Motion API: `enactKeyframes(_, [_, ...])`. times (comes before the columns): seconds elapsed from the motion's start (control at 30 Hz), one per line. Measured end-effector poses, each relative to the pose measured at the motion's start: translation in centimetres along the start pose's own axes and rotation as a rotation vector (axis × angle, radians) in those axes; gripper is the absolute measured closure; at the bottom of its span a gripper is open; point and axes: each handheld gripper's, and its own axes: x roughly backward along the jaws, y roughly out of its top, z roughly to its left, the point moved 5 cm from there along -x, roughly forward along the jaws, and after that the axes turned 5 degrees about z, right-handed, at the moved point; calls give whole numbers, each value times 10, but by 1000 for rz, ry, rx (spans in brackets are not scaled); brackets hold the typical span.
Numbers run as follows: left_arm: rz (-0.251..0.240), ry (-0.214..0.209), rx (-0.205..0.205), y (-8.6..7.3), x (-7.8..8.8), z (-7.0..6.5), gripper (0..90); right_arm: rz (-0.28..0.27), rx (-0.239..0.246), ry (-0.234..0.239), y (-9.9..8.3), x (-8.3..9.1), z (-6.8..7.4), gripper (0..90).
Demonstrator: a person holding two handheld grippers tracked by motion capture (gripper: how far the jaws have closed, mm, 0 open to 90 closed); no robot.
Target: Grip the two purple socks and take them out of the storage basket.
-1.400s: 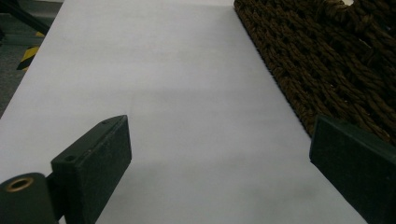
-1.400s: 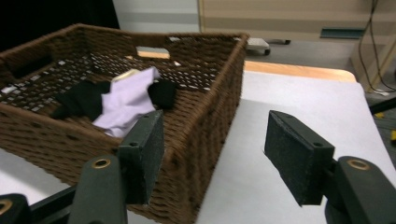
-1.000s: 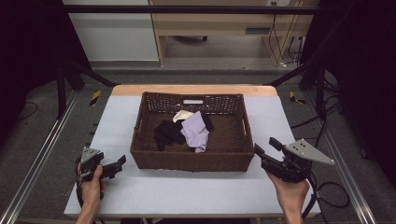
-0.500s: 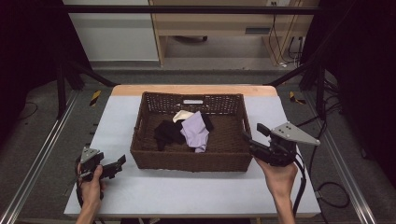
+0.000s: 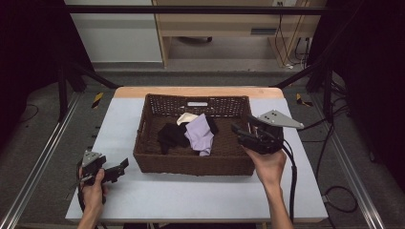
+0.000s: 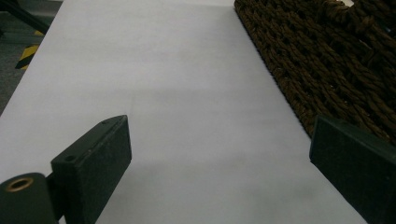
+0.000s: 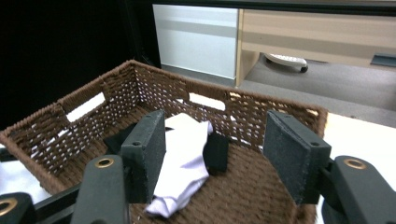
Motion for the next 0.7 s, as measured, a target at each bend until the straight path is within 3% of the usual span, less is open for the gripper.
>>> enactKeyframes(0.37, [-1,1,6,0,0,1,54,-11,19,12,28,-21,9,376])
enactKeyframes(0.7, [1,-1,5,0,0,1,54,10,10,9,42,-46,8,372])
